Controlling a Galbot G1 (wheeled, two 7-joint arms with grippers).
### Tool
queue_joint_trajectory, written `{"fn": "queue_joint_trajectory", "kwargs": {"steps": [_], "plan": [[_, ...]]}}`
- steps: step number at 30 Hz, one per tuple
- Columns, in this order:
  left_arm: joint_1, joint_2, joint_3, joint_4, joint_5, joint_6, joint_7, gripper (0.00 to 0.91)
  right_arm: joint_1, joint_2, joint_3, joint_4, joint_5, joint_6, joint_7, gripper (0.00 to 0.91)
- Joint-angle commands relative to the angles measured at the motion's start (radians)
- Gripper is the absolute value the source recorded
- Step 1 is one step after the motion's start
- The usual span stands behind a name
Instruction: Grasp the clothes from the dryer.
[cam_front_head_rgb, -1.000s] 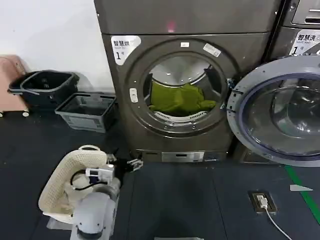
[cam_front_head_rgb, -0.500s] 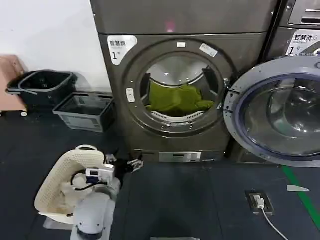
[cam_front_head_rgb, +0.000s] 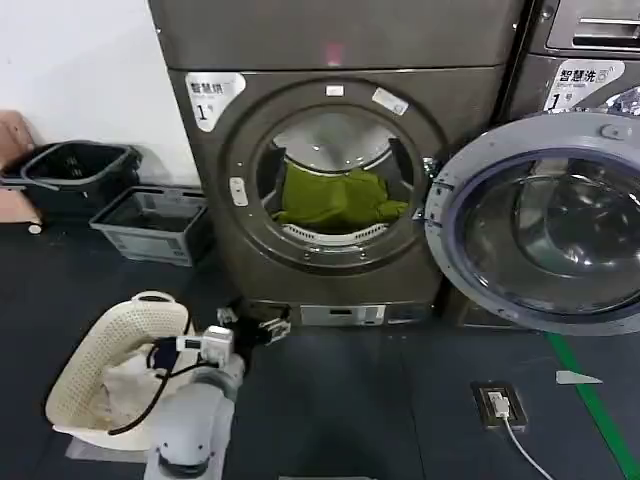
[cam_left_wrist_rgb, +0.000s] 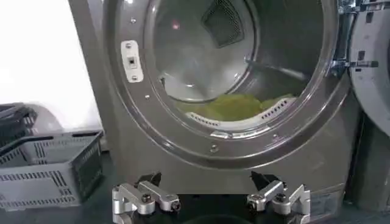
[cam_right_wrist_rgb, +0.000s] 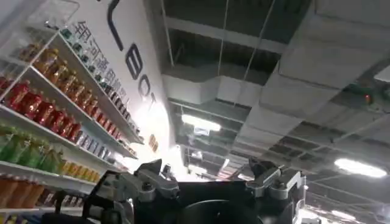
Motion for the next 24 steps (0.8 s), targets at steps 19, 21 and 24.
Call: {"fn": "queue_joint_trajectory", "kwargs": {"steps": [19, 21, 24], "plan": [[0.004, -0.005, 0.011, -0.006, 0.003, 0.049, 0.005, 0.907, 0.001, 0.002, 0.006, -0.016, -0.001, 0.004, 0.002, 0.907], [0.002, -0.003, 0.01, -0.004, 0.001, 0.049, 0.005, 0.907, 0.003, 0.003, 0.004, -0.016, -0.001, 0.004, 0.002, 0.907], [0.0, -0.005, 0.011, 0.001, 0.002, 0.049, 0.004, 0.907, 0.003, 0.005, 0.003, -0.018, -0.003, 0.005, 0.001, 0.907]]}}
